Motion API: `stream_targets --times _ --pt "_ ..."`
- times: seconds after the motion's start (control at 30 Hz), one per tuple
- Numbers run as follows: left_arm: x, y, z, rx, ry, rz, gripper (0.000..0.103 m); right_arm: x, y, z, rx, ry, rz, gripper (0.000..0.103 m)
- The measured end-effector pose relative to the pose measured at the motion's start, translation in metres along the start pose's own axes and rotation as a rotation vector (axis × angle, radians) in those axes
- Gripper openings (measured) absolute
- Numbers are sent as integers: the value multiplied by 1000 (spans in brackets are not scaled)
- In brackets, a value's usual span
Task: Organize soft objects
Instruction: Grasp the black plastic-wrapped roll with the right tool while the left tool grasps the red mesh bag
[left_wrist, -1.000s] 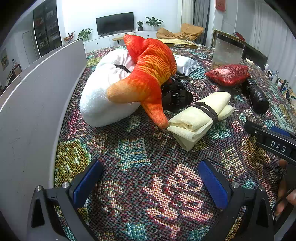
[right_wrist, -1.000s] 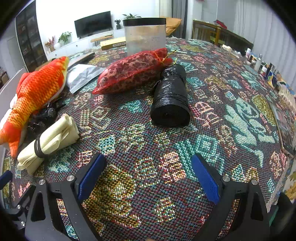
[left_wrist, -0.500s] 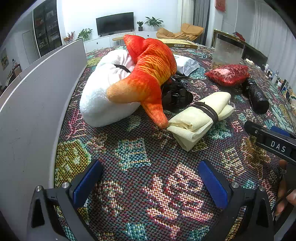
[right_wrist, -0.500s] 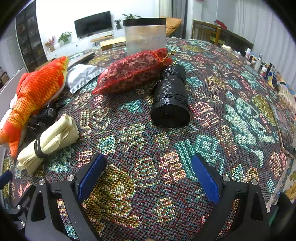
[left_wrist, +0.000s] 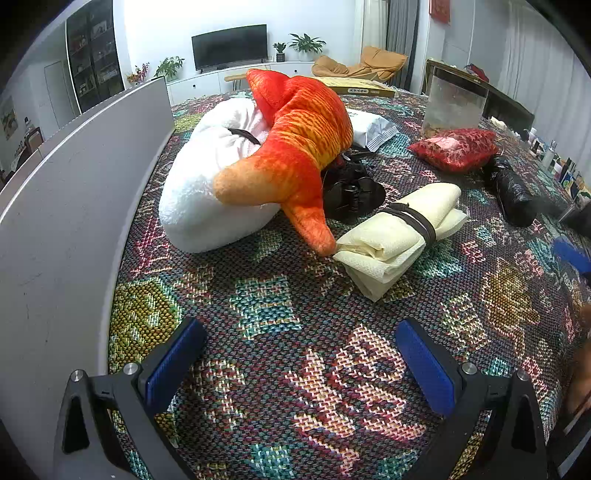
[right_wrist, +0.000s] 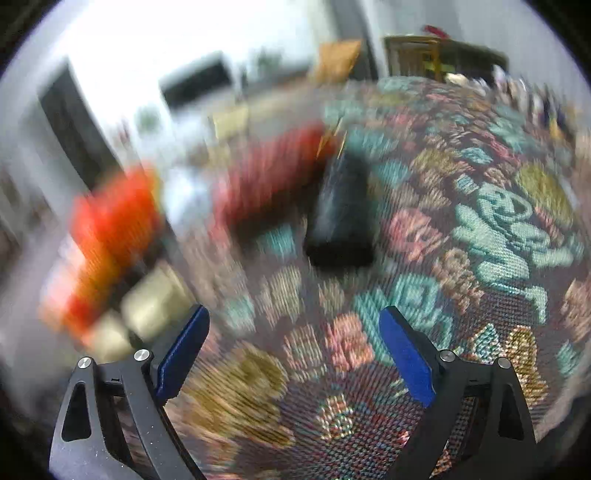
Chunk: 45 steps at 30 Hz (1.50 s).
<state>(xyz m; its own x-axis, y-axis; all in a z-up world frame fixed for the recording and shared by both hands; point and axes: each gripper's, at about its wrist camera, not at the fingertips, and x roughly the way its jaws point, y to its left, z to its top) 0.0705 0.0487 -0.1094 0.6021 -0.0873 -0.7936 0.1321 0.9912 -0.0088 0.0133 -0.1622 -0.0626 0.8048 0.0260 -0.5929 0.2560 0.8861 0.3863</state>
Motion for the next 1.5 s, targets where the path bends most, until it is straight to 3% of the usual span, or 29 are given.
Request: stream_targets --times 0.07,0.13,0.4,0.47,0.5,0.53,0.57,0.6,0.73,0.87,1.23,1.37,1.5 --pt "0 0 0 0 0 1 103 -6 -14 6 69 -44 -18 96" --pt "0 0 0 0 0 0 103 8 -19 11 90 13 -8 96" --pt "-2 1 -1 -2 -1 0 103 94 22 43 -270 251 -146 93" --pt "-2 1 -1 -1 -1 1 103 109 20 46 -283 313 -157 92" --pt "-2 1 -1 -2 -1 1 103 113 17 47 -282 319 -159 86" --pt "-2 1 -1 -2 -1 1 103 111 17 49 -299 296 -172 71" --pt "-2 1 -1 -2 -2 1 103 108 16 49 -323 279 -195 43" --pt "-2 1 -1 -2 -2 1 103 105 11 50 -314 276 -191 41" --pt "-2 0 -1 -3 -2 2 103 81 -14 51 -224 207 -197 40" --pt "-2 1 -1 -2 -2 2 103 62 -33 58 -169 106 -291 40" --pt "-2 1 0 4 3 -3 103 66 -53 56 -95 132 -291 40" --pt "-12 -4 8 44 62 -4 101 67 -57 56 -69 127 -270 40" --pt "-52 -42 46 189 -78 -54 101 68 -59 57 -61 127 -263 41"
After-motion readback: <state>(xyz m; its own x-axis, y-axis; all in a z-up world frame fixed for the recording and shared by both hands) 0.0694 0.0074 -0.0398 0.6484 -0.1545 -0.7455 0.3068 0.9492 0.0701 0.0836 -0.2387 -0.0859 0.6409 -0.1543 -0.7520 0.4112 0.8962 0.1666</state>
